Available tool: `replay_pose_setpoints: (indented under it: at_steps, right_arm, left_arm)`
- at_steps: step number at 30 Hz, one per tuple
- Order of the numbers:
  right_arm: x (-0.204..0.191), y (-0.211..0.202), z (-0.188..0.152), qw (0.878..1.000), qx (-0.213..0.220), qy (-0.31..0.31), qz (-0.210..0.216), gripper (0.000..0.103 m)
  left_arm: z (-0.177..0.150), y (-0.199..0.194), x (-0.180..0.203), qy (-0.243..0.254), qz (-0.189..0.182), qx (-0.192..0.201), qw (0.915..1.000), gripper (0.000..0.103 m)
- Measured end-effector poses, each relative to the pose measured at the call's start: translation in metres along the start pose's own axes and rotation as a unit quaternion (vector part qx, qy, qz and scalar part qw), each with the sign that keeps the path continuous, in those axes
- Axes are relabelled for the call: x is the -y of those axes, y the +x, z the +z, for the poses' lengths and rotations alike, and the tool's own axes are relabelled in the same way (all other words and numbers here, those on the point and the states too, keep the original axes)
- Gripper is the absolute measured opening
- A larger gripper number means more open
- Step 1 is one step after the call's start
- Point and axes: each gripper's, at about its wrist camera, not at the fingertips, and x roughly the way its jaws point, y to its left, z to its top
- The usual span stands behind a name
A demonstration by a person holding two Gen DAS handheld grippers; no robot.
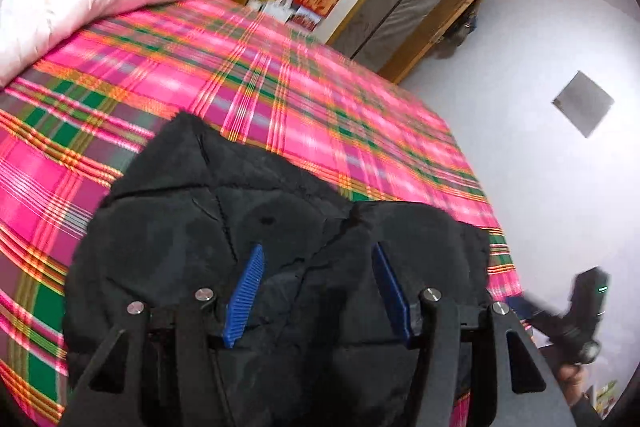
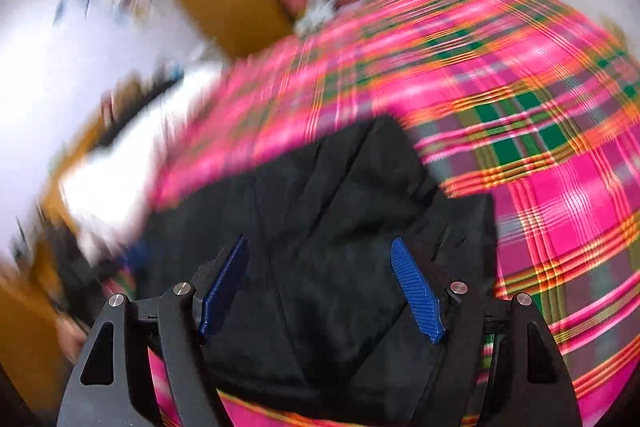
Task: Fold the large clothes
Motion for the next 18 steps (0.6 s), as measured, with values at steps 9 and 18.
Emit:
replay_pose_setpoints:
  at_steps: [9,18]
  right_arm:
    - [0.003,0.068,0.007,0.993,-0.04,-0.058,-0.094,0.077]
    - [0.02,0.091,0.017,0.993,-0.036,-0.032,-0.11,0.084]
  left_arm:
    - [-0.006,0.044,0.004,0.075,0.036,-0.08,0.9933,0.059]
    - [0.005,0.083,-0.014,0.071,0.108,-0.04,0.9908,0.051]
